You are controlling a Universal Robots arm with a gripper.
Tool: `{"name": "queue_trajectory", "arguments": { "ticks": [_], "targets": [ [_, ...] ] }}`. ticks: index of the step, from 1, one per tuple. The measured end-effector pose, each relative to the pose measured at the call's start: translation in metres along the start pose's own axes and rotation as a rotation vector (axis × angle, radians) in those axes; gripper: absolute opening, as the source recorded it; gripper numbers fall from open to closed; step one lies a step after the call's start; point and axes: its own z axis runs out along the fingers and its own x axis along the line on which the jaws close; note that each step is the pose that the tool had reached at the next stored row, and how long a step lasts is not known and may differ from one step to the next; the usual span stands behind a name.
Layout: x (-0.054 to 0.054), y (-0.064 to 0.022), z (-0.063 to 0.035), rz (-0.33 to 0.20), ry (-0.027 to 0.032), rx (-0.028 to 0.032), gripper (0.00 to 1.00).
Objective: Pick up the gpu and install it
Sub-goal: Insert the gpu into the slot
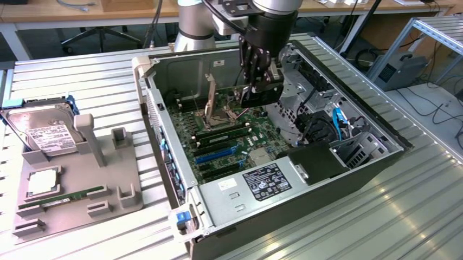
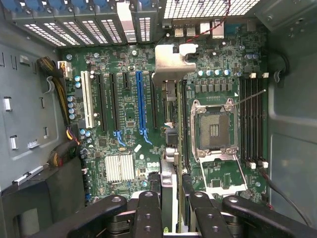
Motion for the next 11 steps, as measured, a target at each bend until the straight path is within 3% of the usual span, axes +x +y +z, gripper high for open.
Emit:
{"name": "queue_trajectory", "arguments": {
  "ticks": [11],
  "targets": [
    [0.0003,0.0006,0.0024,0.000,0.0002,0.0000,0.27]
  ]
}}
